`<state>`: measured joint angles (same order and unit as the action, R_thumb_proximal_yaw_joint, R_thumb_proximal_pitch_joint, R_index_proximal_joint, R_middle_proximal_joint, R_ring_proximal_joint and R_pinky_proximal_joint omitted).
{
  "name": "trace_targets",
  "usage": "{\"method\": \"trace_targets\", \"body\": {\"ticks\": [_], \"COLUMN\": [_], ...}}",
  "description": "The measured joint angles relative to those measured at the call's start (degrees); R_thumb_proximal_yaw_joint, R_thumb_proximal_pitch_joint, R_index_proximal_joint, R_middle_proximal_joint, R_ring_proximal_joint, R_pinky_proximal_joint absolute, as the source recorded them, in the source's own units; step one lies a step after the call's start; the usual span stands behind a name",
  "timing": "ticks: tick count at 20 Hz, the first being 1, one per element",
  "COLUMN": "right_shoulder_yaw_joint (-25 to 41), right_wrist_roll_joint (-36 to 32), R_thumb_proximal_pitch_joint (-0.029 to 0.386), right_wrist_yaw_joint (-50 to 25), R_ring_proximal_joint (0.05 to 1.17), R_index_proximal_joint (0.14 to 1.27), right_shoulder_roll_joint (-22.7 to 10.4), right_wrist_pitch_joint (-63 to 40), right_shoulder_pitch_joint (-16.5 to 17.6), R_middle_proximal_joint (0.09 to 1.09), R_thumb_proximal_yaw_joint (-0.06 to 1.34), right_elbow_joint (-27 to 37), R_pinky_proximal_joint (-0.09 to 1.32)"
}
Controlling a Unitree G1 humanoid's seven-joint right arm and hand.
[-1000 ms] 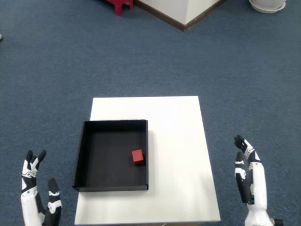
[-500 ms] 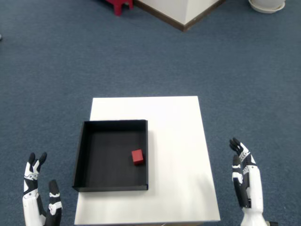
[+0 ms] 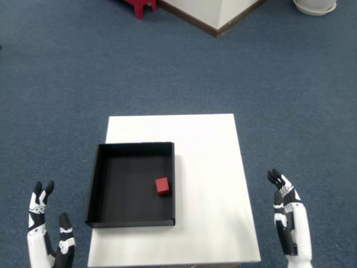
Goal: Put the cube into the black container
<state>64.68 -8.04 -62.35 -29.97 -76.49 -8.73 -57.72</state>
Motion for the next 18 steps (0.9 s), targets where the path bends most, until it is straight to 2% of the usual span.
{"method": "trace_targets", "body": {"ticks": [18], "right_shoulder_yaw_joint": [-3.5], "right_wrist_roll_joint": [9.4], "R_thumb_proximal_pitch_joint": [0.264], "right_wrist_yaw_joint": [-6.0], "R_ring_proximal_joint": [0.31], "R_index_proximal_joint": [0.26], "right_shoulder_roll_joint": [1.2], "right_wrist_pitch_joint": [-0.1], "right_shoulder_pitch_joint": [2.1], "R_middle_proximal_joint": [0.27], "R_thumb_proximal_yaw_joint": [-0.02], "right_elbow_joint": [-0.3], "R_pinky_proximal_joint": [0.14]}}
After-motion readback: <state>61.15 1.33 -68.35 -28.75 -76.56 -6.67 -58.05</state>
